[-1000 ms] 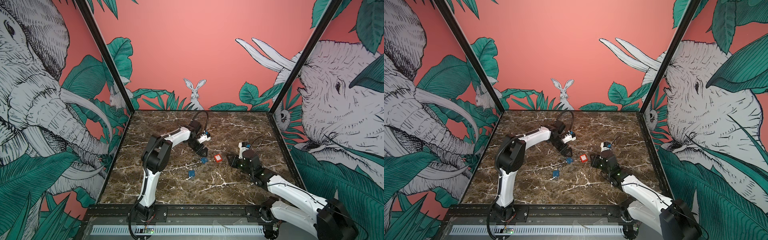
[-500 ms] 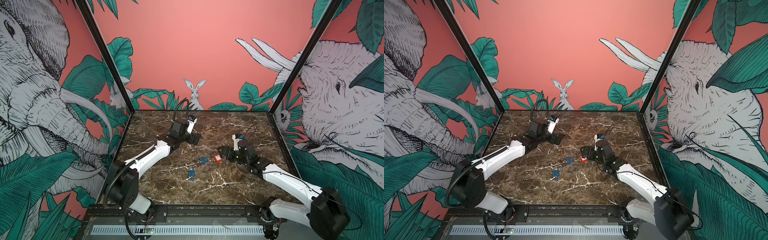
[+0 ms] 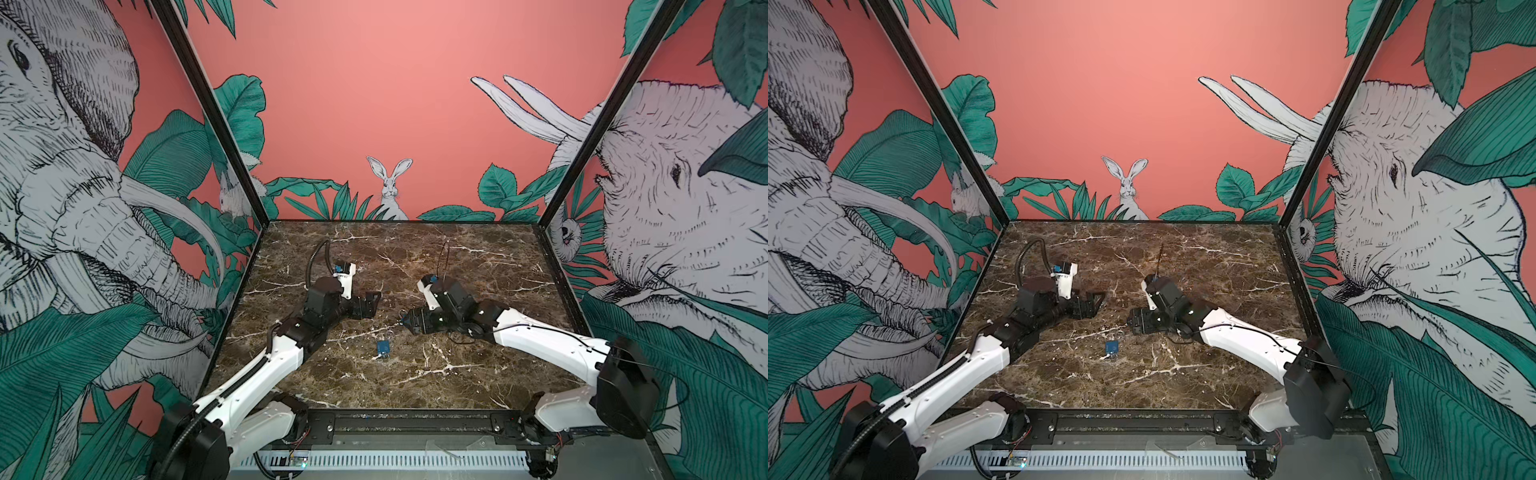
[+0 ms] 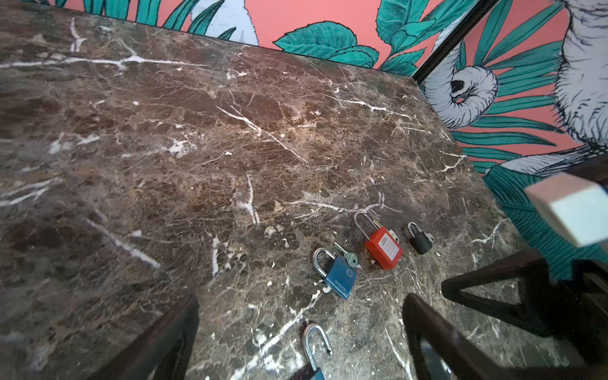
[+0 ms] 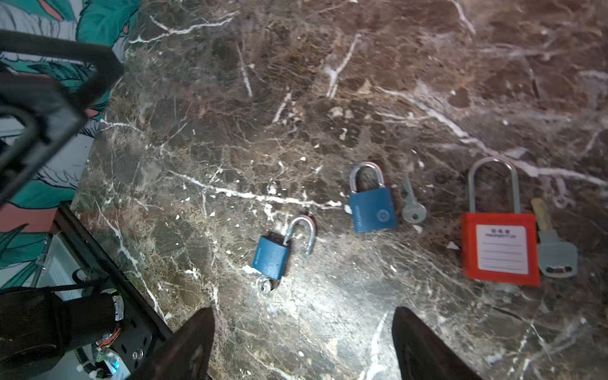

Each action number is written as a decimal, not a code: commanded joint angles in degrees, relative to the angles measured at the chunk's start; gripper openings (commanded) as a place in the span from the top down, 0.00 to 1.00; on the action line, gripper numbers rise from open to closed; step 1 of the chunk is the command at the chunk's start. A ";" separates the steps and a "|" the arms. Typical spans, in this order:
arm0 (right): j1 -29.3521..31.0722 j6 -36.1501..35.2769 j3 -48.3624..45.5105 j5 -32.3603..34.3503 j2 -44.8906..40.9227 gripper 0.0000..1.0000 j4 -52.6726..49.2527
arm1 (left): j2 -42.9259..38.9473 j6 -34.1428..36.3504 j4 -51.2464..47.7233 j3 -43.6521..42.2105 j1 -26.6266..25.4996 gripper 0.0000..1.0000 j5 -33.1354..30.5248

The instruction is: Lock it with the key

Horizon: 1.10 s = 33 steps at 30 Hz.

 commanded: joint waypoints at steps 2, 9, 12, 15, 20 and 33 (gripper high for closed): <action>3.84 -2.05 2.61 7.22 4.92 0.21 -1.83 | -6.05 -3.73 -5.87 -1.72 0.03 0.04 -4.50; 6.98 -1.17 10.80 5.50 16.90 0.21 -6.72 | -9.21 -6.96 -1.72 -6.72 0.75 0.03 -2.81; 8.19 0.98 12.81 6.32 20.50 0.25 -8.10 | -9.52 -8.55 -0.16 -8.49 1.47 0.03 -2.42; 8.83 1.31 15.79 7.28 23.00 0.26 -11.31 | -11.08 -9.42 0.92 -9.94 2.45 0.03 -1.59; 9.58 1.59 18.30 6.81 25.85 0.30 -13.24 | -14.58 -10.84 1.42 -12.41 4.37 0.04 -0.31; 11.65 -0.53 28.24 5.44 34.86 0.46 -20.51 | -17.74 -10.75 -1.52 -13.19 5.90 0.04 0.37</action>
